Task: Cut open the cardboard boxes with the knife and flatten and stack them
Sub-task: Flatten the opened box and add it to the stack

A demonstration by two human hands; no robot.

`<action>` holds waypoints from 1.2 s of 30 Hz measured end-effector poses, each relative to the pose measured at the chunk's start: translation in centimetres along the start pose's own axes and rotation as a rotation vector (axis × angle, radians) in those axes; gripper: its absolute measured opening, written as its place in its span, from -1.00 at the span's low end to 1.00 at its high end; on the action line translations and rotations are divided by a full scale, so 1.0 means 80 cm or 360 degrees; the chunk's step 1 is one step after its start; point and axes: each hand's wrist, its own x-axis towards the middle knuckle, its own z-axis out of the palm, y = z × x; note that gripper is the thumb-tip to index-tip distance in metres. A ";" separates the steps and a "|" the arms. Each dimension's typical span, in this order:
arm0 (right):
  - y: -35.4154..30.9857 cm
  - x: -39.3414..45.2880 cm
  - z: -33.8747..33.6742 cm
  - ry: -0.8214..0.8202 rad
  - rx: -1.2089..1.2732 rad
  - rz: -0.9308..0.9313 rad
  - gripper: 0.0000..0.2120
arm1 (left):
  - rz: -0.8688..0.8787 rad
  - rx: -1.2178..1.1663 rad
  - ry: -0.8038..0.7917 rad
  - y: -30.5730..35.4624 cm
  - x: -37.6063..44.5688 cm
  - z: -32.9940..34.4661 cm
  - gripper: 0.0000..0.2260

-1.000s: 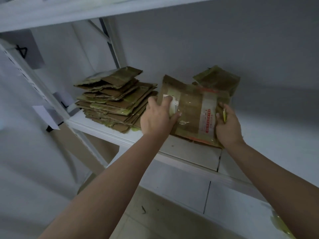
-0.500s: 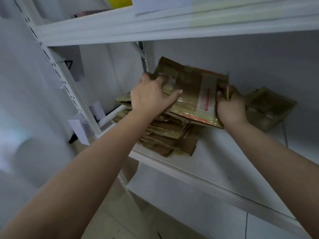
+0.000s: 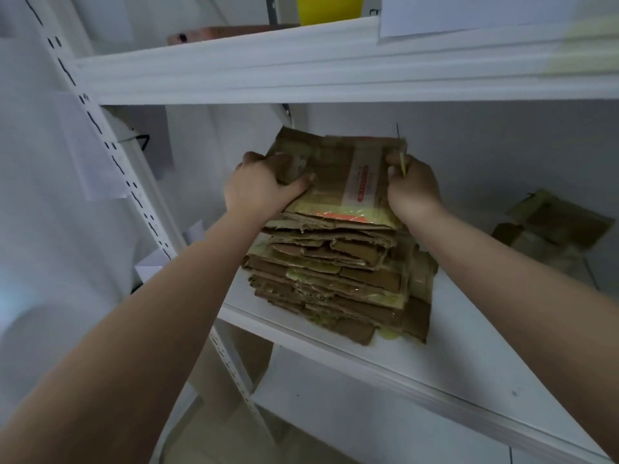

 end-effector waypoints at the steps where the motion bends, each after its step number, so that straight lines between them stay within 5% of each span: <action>1: 0.008 -0.001 0.003 -0.0033 -0.0131 0.0027 -0.73 | -0.0012 0.0009 -0.0102 -0.003 -0.004 0.010 -0.40; 6: 0.031 -0.009 0.003 -0.0090 -0.1060 0.0040 -0.69 | 0.0122 0.0141 -0.0573 -0.014 -0.041 0.071 -0.30; 10: 0.028 -0.008 0.028 -0.0190 -0.0973 -0.0360 -0.68 | 0.0129 0.0131 -0.0569 -0.012 -0.034 0.075 -0.31; 14: 0.063 -0.028 0.068 -0.0669 -0.1040 -0.0140 -0.55 | 0.0307 0.0530 -0.0689 -0.015 -0.026 0.074 -0.33; 20: 0.084 -0.025 0.066 -0.0583 -0.0902 -0.0092 -0.52 | 0.0629 0.0264 -0.0731 0.004 -0.018 0.106 -0.46; 36: 0.118 -0.048 0.083 -0.0505 -0.1031 -0.0301 -0.42 | 0.0439 0.0143 -0.0711 -0.013 -0.069 0.148 -0.40</action>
